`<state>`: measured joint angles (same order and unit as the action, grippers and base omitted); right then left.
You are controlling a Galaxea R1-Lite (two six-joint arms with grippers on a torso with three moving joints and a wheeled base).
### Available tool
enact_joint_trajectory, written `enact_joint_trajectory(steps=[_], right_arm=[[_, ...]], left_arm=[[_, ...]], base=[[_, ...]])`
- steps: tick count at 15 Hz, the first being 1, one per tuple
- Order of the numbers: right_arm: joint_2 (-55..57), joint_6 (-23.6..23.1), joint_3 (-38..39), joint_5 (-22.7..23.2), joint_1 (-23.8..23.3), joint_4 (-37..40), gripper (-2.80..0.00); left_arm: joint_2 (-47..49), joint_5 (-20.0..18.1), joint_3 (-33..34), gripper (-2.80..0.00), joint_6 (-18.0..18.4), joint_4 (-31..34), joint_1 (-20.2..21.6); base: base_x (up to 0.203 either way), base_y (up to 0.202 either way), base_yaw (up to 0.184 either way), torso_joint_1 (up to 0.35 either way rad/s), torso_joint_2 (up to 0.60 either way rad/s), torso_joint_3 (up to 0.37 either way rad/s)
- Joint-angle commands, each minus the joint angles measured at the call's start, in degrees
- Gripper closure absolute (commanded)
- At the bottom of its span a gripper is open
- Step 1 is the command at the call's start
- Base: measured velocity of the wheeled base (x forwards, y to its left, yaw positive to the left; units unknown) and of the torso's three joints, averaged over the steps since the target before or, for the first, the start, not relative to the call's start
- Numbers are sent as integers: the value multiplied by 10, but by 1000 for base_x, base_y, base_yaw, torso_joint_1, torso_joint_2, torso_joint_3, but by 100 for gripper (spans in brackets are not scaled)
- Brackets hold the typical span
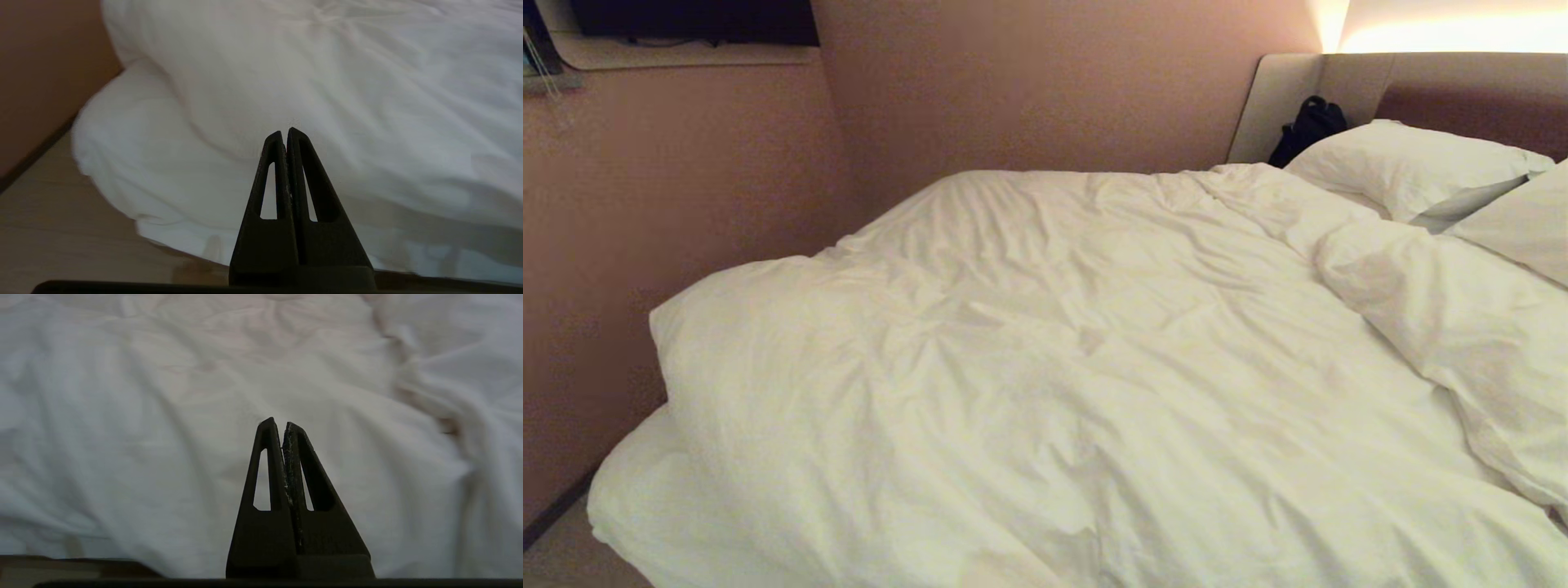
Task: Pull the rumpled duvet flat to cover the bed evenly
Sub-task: Hold the folded corner of the quilt
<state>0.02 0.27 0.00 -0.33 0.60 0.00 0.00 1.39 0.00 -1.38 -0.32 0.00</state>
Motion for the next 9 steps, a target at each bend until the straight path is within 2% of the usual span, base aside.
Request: enact_joint_trajectory(steps=[1, 9], right_arm=[[0, 0, 0, 0, 0, 0, 0], [0, 0, 0, 0, 0, 0, 0]], left_arm=[[0, 0, 0, 0, 0, 0, 0], [0, 0, 0, 0, -4, 0, 0]], base=[[0, 192, 3, -3, 4, 1], [0, 194, 0, 0, 0, 2]])
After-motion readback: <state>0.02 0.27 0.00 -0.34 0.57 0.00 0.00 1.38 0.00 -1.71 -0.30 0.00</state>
